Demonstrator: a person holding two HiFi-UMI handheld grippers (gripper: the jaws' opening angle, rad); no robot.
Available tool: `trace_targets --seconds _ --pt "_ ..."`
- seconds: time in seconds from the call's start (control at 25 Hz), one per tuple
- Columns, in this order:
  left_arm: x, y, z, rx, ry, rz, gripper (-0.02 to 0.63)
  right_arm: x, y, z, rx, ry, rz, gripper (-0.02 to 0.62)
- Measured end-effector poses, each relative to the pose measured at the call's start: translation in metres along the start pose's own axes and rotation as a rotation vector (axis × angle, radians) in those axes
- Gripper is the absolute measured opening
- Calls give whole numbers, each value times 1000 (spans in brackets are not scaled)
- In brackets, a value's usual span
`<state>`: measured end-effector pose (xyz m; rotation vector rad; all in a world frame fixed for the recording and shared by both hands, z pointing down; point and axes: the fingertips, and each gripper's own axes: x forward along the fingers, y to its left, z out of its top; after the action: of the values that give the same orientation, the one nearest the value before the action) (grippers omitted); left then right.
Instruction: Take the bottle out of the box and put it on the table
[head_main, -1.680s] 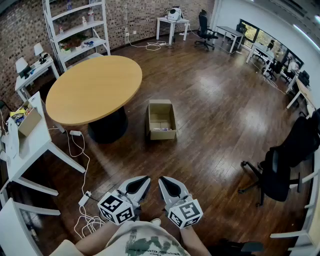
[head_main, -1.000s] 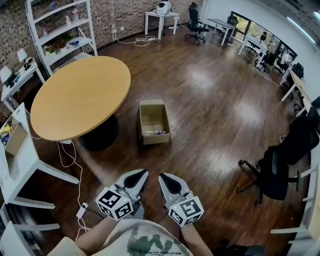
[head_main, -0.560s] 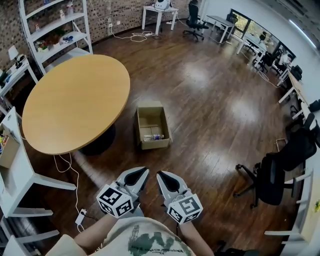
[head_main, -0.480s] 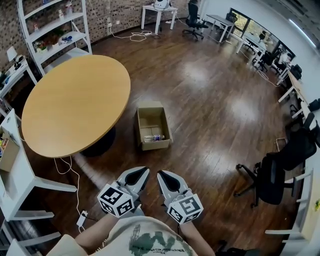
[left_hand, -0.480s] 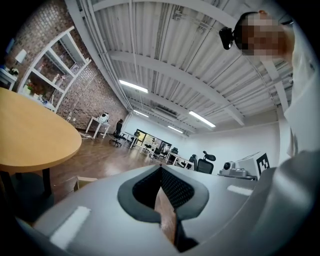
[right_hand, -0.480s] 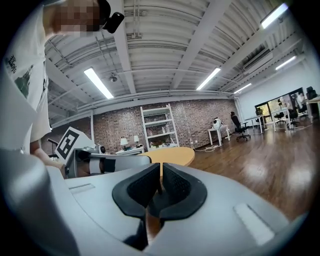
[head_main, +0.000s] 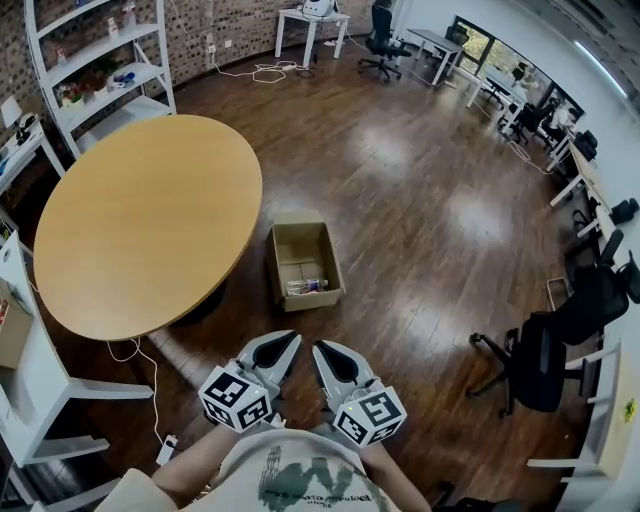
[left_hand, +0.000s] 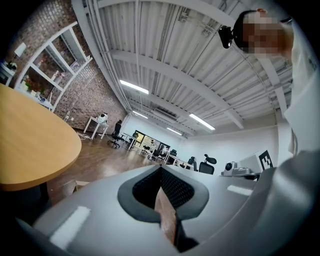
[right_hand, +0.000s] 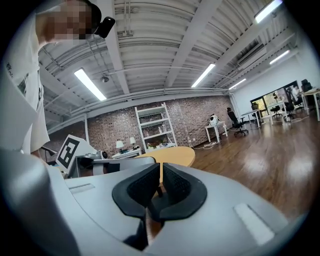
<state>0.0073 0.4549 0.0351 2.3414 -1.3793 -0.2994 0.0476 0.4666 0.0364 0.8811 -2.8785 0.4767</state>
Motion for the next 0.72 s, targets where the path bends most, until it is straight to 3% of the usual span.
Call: trace_targets --seconds 0.36,0.72 --pt "31 27 6 13 20 11 -2 34 -27 8 12 -5 10 17" --pt "111 73 14 31 45 26 -3 92 -102 20 27 6 33 17"
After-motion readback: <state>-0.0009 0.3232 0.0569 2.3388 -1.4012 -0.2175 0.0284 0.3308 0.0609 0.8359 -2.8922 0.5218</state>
